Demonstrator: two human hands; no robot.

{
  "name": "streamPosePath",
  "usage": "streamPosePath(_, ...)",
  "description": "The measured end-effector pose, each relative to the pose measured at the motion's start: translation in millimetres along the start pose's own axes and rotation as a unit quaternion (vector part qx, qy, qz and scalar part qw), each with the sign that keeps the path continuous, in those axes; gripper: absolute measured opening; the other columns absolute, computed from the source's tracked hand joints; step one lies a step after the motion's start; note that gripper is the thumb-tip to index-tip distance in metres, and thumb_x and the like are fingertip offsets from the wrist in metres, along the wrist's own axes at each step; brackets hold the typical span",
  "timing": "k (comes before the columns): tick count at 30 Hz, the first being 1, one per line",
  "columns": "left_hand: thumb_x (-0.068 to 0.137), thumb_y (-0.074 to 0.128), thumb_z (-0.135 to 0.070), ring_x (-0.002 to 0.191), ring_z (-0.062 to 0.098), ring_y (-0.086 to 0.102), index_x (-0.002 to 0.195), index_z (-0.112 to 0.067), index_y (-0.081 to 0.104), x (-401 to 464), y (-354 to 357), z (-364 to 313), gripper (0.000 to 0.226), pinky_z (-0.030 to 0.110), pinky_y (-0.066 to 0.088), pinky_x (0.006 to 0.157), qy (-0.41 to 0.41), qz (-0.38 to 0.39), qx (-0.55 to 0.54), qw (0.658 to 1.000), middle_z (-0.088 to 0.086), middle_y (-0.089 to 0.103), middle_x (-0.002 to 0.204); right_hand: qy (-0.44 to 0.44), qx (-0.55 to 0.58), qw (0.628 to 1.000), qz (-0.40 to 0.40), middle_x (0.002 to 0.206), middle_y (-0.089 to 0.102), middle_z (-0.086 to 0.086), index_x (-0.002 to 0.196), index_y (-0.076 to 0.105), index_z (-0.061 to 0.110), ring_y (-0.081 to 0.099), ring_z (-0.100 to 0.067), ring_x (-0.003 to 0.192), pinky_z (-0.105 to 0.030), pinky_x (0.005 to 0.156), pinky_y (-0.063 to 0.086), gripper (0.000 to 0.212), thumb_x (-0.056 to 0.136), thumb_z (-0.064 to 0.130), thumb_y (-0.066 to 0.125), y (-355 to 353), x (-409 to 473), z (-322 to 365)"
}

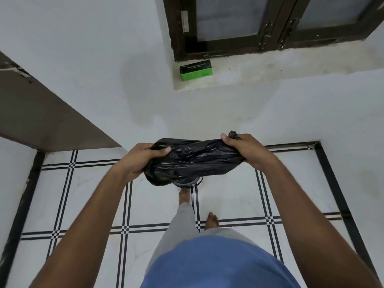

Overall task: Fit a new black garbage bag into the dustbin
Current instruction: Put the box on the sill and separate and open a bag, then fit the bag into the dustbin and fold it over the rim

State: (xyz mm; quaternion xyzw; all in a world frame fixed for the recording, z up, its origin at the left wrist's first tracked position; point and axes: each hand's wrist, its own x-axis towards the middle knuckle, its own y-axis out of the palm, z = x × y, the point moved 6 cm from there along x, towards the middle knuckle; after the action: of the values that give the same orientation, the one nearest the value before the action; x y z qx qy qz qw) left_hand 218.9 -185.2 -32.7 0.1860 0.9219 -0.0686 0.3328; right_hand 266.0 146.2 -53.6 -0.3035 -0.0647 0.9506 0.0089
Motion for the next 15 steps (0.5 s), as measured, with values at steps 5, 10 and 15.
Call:
streamPosePath(5,0.101,0.077,-0.028,0.123,0.036,0.076,0.129,-0.004,0.079,28.5,1.6,39.9,0.038,0.045,0.054,0.114,-0.048,0.015,-0.050,0.997,0.019,0.080,0.129,0.061,0.066,0.996,-0.012,0.106,0.088,-0.005,0.111,0.084,0.010,0.083,-0.028,0.107,-0.044,0.100,0.063,0.043,0.102,0.052,0.076,13.4,5.6,-36.5)
streamPosePath(10,0.098,0.081,-0.032,0.125,0.037,0.076,0.131,-0.006,0.077,63.1,-3.9,87.0,0.043,0.048,0.054,0.115,-0.101,0.001,-0.053,0.993,0.017,0.081,0.128,0.101,0.068,0.992,0.032,0.110,0.087,-0.008,0.118,0.084,0.011,0.084,-0.027,0.108,-0.042,0.100,0.063,0.047,0.096,0.052,0.083,47.7,22.5,-79.3)
streamPosePath(15,0.105,0.073,-0.031,0.124,0.032,0.077,0.132,-0.013,0.077,99.4,3.0,135.8,0.033,0.048,0.056,0.114,-0.146,-0.019,-0.063,0.987,0.011,0.083,0.126,0.148,0.065,0.987,0.005,0.110,0.088,0.000,0.118,0.082,0.020,0.082,-0.021,0.109,-0.050,0.109,0.062,0.033,0.101,0.049,0.078,81.1,65.7,-131.4)
